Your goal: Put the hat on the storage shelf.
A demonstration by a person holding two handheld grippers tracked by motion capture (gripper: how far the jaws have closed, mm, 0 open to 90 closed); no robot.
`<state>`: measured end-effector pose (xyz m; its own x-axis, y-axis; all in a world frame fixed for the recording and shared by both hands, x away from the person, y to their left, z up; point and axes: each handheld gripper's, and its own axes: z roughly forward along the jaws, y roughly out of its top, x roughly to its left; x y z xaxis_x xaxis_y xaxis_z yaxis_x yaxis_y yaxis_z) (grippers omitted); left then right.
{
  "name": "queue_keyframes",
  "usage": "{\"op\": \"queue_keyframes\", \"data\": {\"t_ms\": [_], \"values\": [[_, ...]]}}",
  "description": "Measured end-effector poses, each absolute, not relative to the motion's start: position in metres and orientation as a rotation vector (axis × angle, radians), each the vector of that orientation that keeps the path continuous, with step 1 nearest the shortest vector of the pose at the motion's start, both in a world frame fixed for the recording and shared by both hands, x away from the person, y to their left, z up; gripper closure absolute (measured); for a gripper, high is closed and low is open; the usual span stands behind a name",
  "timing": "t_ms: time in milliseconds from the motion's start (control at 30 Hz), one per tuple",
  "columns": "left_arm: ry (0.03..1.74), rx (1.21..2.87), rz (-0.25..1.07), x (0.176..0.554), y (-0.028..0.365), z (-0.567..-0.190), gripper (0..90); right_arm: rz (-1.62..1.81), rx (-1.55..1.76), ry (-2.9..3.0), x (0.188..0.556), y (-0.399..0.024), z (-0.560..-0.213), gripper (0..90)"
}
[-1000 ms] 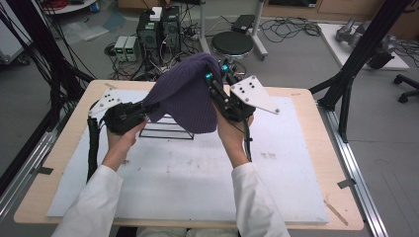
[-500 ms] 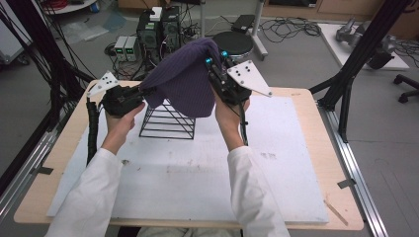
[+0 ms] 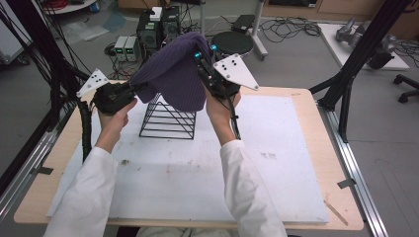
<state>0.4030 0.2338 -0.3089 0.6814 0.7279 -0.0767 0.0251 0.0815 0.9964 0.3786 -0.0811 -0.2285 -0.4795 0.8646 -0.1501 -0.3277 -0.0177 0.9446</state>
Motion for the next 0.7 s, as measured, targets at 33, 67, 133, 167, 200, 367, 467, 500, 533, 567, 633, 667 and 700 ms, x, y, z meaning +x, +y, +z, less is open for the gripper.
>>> {"op": "queue_keyframes", "data": {"t_ms": [33, 67, 133, 167, 200, 367, 467, 500, 533, 567, 633, 667, 700], "values": [[0.682, 1.417, 0.588, 0.4031, 0.2347, -0.3092, 81.8, 1.655, 0.611, 1.344, 0.3788, -0.0799, -0.2289, 76.0], [0.684, 1.422, 0.586, 0.4034, 0.2350, -0.3096, 81.7, 1.651, 0.613, 1.347, 0.3789, -0.0788, -0.2294, 76.0], [0.691, 1.434, 0.573, 0.4035, 0.2356, -0.3101, 81.6, 1.649, 0.613, 1.350, 0.3795, -0.0774, -0.2300, 75.9], [0.688, 1.439, 0.567, 0.4034, 0.2355, -0.3103, 81.5, 1.647, 0.615, 1.352, 0.3797, -0.0770, -0.2303, 75.9], [0.684, 1.442, 0.562, 0.4030, 0.2354, -0.3101, 81.5, 1.646, 0.615, 1.352, 0.3795, -0.0771, -0.2303, 75.9], [0.660, 1.427, 0.556, 0.3981, 0.2347, -0.3060, 81.3, 1.658, 0.607, 1.335, 0.3758, -0.0798, -0.2274, 75.8], [0.654, 1.445, 0.551, 0.3955, 0.2360, -0.3048, 81.3, 1.657, 0.597, 1.340, 0.3731, -0.0809, -0.2258, 75.7], [0.656, 1.453, 0.552, 0.3948, 0.2362, -0.3047, 81.3, 1.657, 0.595, 1.343, 0.3726, -0.0804, -0.2256, 75.7], [0.661, 1.464, 0.557, 0.3944, 0.2369, -0.3048, 81.2, 1.653, 0.597, 1.348, 0.3724, -0.0797, -0.2259, 75.6], [0.666, 1.473, 0.557, 0.3942, 0.2378, -0.3050, 81.1, 1.654, 0.601, 1.358, 0.3725, -0.0784, -0.2265, 75.6], [0.683, 1.495, 0.561, 0.3949, 0.2390, -0.3065, 81.1, 1.640, 0.599, 1.370, 0.3732, -0.0754, -0.2285, 75.6], [0.693, 1.506, 0.557, 0.3960, 0.2396, -0.3078, 81.0, 1.636, 0.597, 1.378, 0.3735, -0.0737, -0.2300, 75.6], [0.704, 1.513, 0.544, 0.3975, 0.2402, -0.3095, 81.0, 1.627, 0.599, 1.386, 0.3740, -0.0721, -0.2315, 75.5]]}}
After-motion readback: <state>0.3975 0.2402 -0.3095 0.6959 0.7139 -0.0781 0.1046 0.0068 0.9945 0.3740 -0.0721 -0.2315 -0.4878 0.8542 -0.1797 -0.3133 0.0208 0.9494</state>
